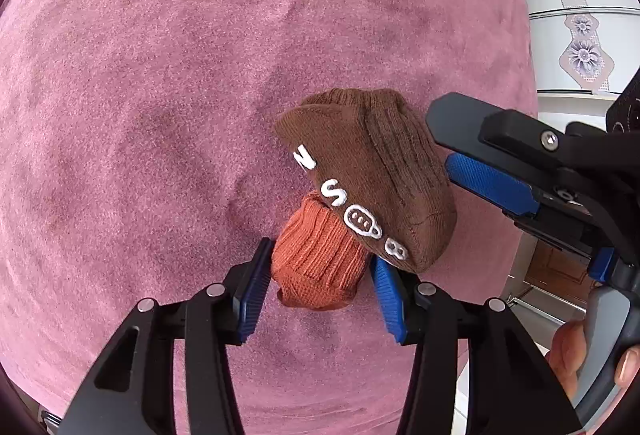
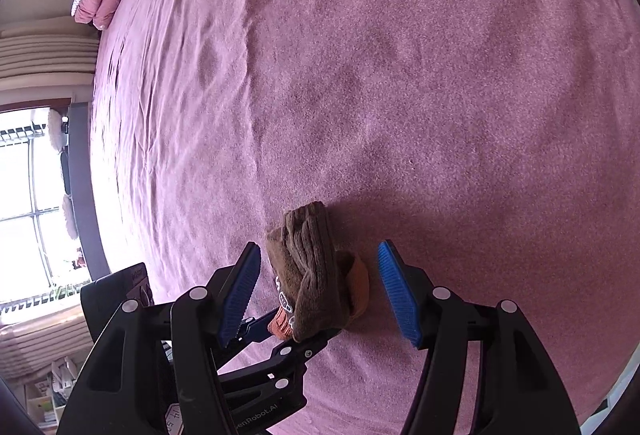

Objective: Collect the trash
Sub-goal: 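Grasp the orange sock with the left tool while the right tool grasps the brown sock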

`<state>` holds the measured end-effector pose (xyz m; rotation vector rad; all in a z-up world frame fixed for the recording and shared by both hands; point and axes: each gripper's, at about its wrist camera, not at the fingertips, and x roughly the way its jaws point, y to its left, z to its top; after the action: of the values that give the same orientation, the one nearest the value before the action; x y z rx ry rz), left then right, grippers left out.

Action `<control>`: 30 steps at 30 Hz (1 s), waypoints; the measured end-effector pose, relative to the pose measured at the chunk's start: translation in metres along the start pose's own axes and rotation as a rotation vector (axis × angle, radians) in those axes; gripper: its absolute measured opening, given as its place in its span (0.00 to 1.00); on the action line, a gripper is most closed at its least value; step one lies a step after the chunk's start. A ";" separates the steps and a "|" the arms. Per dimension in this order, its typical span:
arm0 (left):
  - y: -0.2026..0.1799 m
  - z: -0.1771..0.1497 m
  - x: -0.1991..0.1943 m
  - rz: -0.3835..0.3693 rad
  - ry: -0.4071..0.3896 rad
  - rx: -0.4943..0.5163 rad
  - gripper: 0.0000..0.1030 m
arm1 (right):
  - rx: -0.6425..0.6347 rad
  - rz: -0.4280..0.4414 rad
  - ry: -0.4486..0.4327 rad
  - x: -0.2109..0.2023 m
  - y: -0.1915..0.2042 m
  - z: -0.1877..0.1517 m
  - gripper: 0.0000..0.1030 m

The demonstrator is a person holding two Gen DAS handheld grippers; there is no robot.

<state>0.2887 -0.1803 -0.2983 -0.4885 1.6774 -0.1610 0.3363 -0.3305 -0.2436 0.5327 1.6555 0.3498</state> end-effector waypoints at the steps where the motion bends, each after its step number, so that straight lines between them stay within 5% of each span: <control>1: 0.002 0.001 0.000 -0.002 0.001 -0.001 0.46 | -0.006 -0.003 0.006 0.004 0.002 0.002 0.58; 4: 0.003 0.006 0.002 -0.005 0.002 -0.005 0.46 | -0.029 -0.019 0.027 0.013 0.006 0.003 0.52; 7: 0.007 0.003 -0.001 -0.005 0.000 -0.011 0.45 | -0.064 -0.039 0.035 0.017 0.012 0.000 0.29; 17: -0.006 -0.020 -0.020 -0.010 -0.009 0.021 0.33 | -0.078 -0.026 -0.041 -0.022 0.005 -0.031 0.11; 21: -0.011 -0.038 -0.024 -0.001 -0.016 0.042 0.32 | -0.040 -0.004 -0.047 -0.030 -0.012 -0.051 0.13; 23: -0.009 -0.046 -0.022 0.004 -0.011 0.033 0.32 | 0.007 0.009 -0.048 -0.029 -0.023 -0.055 0.26; 24: -0.007 -0.048 -0.020 0.008 -0.008 0.027 0.32 | 0.034 0.008 -0.053 -0.028 -0.029 -0.056 0.44; 25: -0.006 -0.050 -0.017 0.010 -0.003 0.024 0.32 | 0.061 0.016 -0.052 -0.027 -0.039 -0.056 0.52; 30: -0.005 -0.054 -0.011 0.018 0.001 0.027 0.32 | 0.127 0.062 -0.015 -0.015 -0.050 -0.050 0.52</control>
<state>0.2388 -0.1891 -0.2771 -0.4534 1.6784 -0.1709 0.2812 -0.3768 -0.2490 0.6807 1.6568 0.2867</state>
